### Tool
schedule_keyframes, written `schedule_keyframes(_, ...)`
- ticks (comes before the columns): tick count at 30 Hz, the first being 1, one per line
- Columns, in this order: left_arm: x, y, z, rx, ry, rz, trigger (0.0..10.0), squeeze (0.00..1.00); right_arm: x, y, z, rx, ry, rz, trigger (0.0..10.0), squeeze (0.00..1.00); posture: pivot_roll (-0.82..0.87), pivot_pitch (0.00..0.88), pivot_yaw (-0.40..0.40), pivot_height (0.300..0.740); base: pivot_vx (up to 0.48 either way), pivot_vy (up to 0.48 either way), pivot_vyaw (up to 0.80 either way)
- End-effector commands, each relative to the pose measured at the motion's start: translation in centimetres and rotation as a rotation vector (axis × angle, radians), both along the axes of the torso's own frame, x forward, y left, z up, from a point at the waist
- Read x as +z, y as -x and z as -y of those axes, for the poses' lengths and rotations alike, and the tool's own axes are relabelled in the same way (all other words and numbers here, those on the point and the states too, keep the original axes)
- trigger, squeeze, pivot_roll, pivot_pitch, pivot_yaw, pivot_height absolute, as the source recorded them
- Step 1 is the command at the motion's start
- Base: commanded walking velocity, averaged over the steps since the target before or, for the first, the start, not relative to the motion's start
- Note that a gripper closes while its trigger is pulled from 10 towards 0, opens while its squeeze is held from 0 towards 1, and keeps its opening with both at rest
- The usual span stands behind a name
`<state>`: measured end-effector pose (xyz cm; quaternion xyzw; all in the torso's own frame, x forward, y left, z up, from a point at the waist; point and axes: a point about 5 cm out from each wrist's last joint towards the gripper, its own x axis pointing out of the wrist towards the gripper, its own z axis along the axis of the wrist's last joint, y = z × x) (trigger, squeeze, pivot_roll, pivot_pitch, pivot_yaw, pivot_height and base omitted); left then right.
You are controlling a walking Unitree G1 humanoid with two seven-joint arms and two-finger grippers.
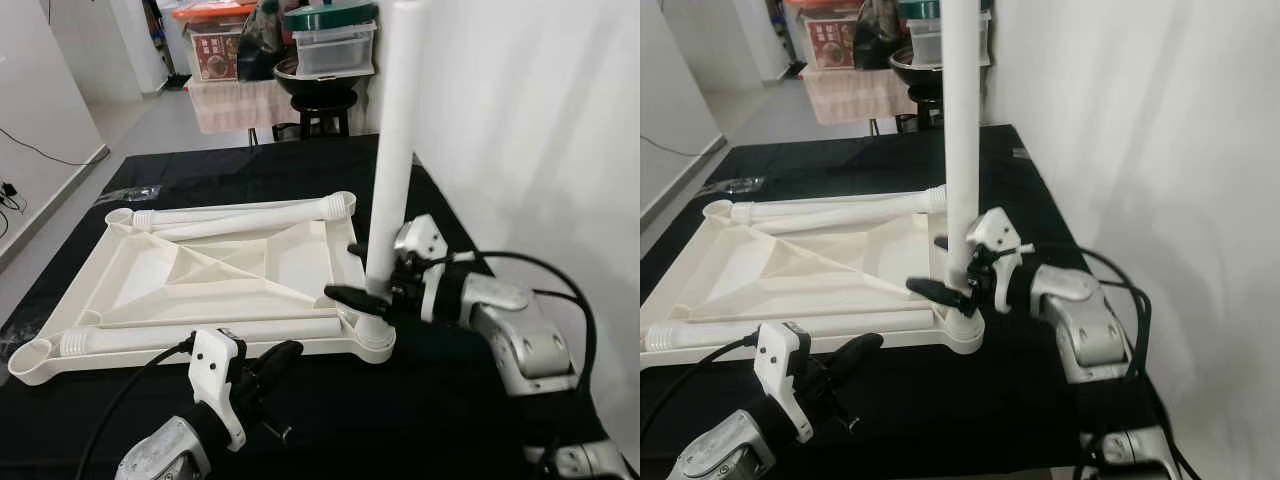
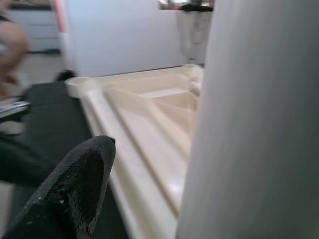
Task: Building children table
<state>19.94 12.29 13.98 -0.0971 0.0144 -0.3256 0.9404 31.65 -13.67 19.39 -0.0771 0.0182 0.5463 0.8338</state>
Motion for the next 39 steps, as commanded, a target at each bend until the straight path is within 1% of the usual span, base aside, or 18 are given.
schedule_keyframes(1,-0.3,0.0,0.0,0.01,-0.006,-0.007,10.0,0.0,-0.2,-0.4,-0.6,0.068,-0.015,-0.024,10.0,0.0,-0.05,0.008,0.021,0.74,0.0,0.0,0.0)
schedule_keyframes(4,-0.3,0.0,0.0,0.013,-0.005,-0.006,10.0,0.0,-0.2,-1.2,-0.6,0.105,-0.024,-0.059,10.0,0.0,-0.05,0.007,0.02,0.74,0.0,0.0,0.0)
schedule_keyframes(5,-0.4,0.1,0.1,0.014,-0.005,-0.006,10.0,0.0,-0.6,-1.6,-0.6,0.133,-0.004,-0.081,0.0,0.0,-0.04,0.007,0.019,0.74,0.0,0.0,0.0)
schedule_keyframes(13,-0.4,0.2,0.2,0.016,-0.005,-0.007,10.0,0.0,-1.0,-1.9,-0.4,0.152,-0.024,-0.089,0.0,0.0,-0.05,0.011,0.015,0.74,0.0,0.0,0.0)
schedule_keyframes(16,-0.4,0.3,0.2,0.017,-0.002,-0.007,10.0,0.0,-1.4,-1.8,-0.1,0.11,-0.016,-0.08,0.0,0.0,-0.05,0.012,0.012,0.74,0.0,0.0,0.0)
schedule_keyframes(18,-0.4,0.3,0.3,0.018,0.0,-0.006,10.0,0.0,-2.4,-1.4,0.3,-0.002,0.027,-0.077,0.0,0.0,-0.05,0.01,0.002,0.74,0.0,0.0,0.0)
schedule_keyframes(21,-0.4,0.3,0.3,0.018,0.0,-0.006,10.0,0.0,-2.8,-1.3,0.4,-0.046,0.044,-0.078,0.0,0.0,-0.05,0.01,0.002,0.74,0.0,0.0,0.0)
schedule_keyframes(22,-0.4,0.4,0.3,0.019,0.001,-0.005,10.0,0.0,-3.6,-0.7,0.2,-0.115,0.057,-0.073,0.0,0.0,-0.05,0.016,-0.013,0.74,0.0,0.0,0.0)
schedule_keyframes(23,-0.4,0.4,0.2,0.021,0.0,-0.004,10.0,0.0,-4.3,-1.0,-0.4,-0.491,-0.038,-0.095,0.0,0.0,-0.05,0.021,-0.009,0.74,0.0,0.0,0.0)
schedule_keyframes(24,-0.3,0.4,0.1,0.023,-0.001,-0.003,10.0,0.0,-5.3,0.1,-0.8,-0.681,-0.039,-0.152,0.0,0.0,-0.06,0.033,-0.004,0.74,0.0,0.0,0.0)
schedule_keyframes(25,-0.3,0.4,0.1,0.023,-0.001,-0.003,10.0,0.0,-5.3,0.1,-0.8,-0.681,-0.039,-0.152,0.0,0.0,-0.06,0.033,-0.004,0.74,0.0,0.0,0.0)
schedule_keyframes(26,-0.3,0.5,0.1,0.025,-0.001,-0.001,10.0,0.0,-6.0,1.0,-0.9,-0.804,-0.03,-0.193,0.0,0.0,-0.06,0.033,-0.004,0.74,0.0,0.0,0.0)
schedule_keyframes(27,-0.3,0.5,0.1,0.025,-0.001,-0.001,10.0,0.0,-6.0,1.0,-0.9,-0.804,-0.03,-0.193,0.0,0.0,-0.06,0.033,-0.004,0.74,0.0,0.0,0.0)
schedule_keyframes(28,-0.3,0.4,0.0,0.026,-0.002,-0.001,10.0,0.0,-5.5,1.4,-1.9,-0.775,-0.012,-0.138,0.0,0.0,-0.07,0.031,0.004,0.74,0.0,0.0,0.0)
schedule_keyframes(29,-0.3,0.4,0.0,0.027,-0.002,0.0,10.0,0.0,-5.3,1.5,-2.8,-0.685,-0.005,-0.119,0.0,0.0,-0.08,0.025,0.009,0.74,0.0,0.0,0.0)
schedule_keyframes(35,-0.3,0.3,0.0,0.022,0.0,0.001,10.0,0.0,-5.6,0.6,-3.0,-0.64,-0.037,-0.169,0.0,0.0,-0.06,0.028,-0.003,0.74,0.0,0.0,0.0)
schedule_keyframes(36,-0.3,0.2,0.0,0.033,0.0,0.007,10.0,0.0,-5.1,0.4,-3.2,-0.619,-0.033,-0.143,10.0,0.0,-0.07,0.028,-0.003,0.74,0.0,0.0,0.0)
schedule_keyframes(39,-0.3,0.2,-0.1,0.039,0.0,0.009,10.0,0.0,-4.9,0.6,-3.5,-0.627,-0.031,-0.138,10.0,0.0,-0.07,0.028,-0.003,0.74,0.0,0.0,0.0)
